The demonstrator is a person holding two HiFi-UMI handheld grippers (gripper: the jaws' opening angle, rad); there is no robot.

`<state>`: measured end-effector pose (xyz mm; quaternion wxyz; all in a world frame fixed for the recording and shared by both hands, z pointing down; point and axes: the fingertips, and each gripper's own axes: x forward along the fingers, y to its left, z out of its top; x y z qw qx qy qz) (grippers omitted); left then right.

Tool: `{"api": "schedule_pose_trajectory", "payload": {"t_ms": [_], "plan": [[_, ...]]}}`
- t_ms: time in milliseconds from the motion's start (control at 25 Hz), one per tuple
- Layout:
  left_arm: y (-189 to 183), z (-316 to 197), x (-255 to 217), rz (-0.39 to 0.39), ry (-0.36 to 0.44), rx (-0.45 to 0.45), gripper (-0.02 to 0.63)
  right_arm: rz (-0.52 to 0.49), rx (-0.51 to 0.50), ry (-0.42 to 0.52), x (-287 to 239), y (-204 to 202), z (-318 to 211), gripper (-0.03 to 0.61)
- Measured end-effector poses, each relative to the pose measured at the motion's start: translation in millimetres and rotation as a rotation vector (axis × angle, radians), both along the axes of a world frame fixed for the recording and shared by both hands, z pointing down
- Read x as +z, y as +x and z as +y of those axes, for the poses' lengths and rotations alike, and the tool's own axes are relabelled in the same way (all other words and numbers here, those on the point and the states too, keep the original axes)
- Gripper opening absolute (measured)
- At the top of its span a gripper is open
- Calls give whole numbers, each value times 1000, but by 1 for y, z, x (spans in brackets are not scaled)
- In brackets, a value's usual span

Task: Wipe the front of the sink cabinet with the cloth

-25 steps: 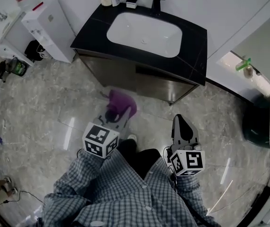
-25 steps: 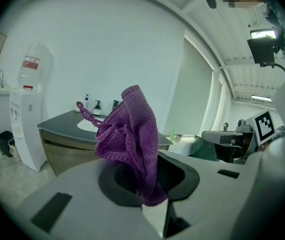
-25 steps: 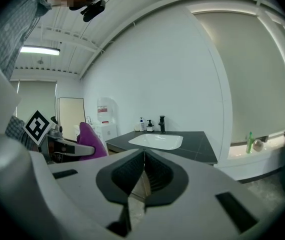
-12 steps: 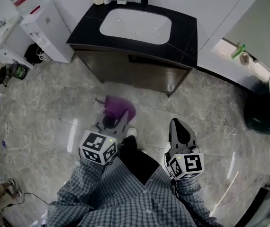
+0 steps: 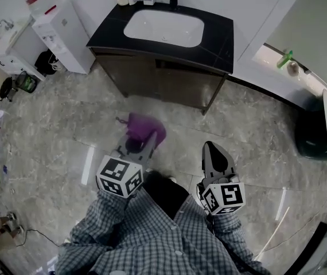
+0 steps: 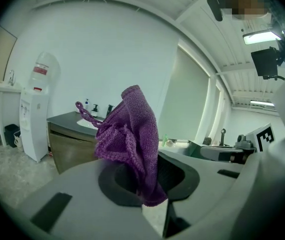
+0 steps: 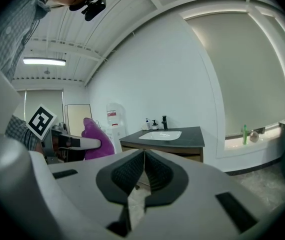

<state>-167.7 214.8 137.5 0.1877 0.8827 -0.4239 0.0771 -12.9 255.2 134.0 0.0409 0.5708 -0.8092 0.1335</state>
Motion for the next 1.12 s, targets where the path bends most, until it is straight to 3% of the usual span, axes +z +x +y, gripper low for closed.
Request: {"api": "schedule_pose_trajectory", "payload": {"t_ms": [320,480,1120], "plan": [[0,5,-13,-30,35,75,69,-59,-33,20,-14,-24,-9,18],[-2,-1,-12,-20,23,88,69,5,-67,17,-14,-35,-22,18],[-24,-24,-3,-13,16,147,69,106,-114,-8,-5,-81,-47,17]]}}
